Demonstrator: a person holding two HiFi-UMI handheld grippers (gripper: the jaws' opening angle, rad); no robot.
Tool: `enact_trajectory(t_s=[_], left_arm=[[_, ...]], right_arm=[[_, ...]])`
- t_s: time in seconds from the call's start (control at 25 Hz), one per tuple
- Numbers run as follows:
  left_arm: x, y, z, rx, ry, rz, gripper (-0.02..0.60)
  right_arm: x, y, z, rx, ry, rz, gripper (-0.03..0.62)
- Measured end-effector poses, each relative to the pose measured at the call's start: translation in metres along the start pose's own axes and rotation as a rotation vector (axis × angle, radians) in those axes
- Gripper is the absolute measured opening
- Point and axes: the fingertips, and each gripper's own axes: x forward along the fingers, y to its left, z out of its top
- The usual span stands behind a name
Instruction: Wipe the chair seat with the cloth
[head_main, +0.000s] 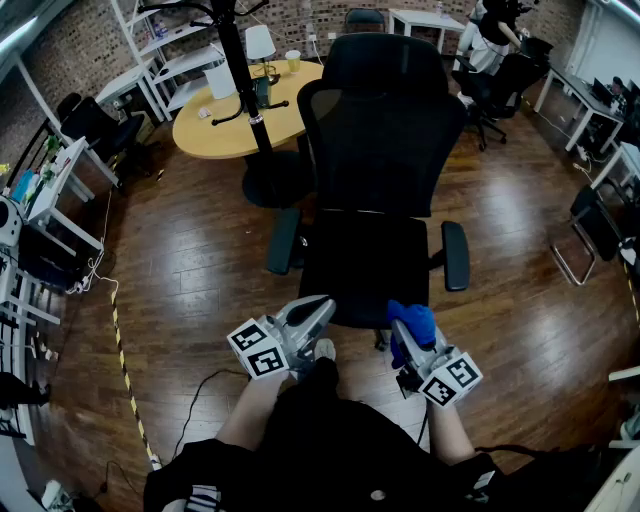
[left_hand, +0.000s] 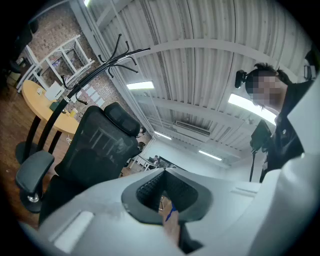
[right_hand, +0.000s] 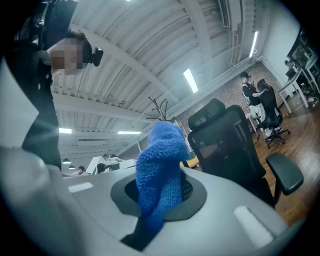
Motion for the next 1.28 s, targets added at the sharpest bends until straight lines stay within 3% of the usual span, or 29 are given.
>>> enact_trajectory(t_s=[0.16,0.52,0.64,0.8,0.96,1.08,1.28], left_arm=[[0.013,0.056,0.022,0.007,-0.008,0.000,0.002],[0.063,0.206,0.083,-0.056,-0.012,-0.007,0.002],[0.079,0.231,0.086,-0.092,-0.008,-0.004,0.002],[0.089,0.233,0.080,-0.142,0.020,0.003,0.002],[0.089,0.259,0.071,-0.212,0.015,0.099,0.002],[0.108,0.309,0.063,-0.263,0.018,0.195,0.002],[0.137,0.375,0.035,-0.357,0.000,0.294,0.002]], right_arm=[[0.048,-0.032,0.003,-0.020,0.017,-0.027,0.035],[0.180,-0.134,0.014,-0.085,0.102,-0.159,0.035],[0.207,-0.161,0.014,-0.092,0.128,-0.188,0.035],[0.235,-0.192,0.010,-0.079,0.177,-0.205,0.035],[0.287,-0.248,-0.035,-0.005,0.272,-0.214,0.035],[0.344,-0.314,-0.083,0.054,0.358,-0.205,0.035],[0.428,-0.393,-0.192,0.120,0.543,-0.180,0.035]])
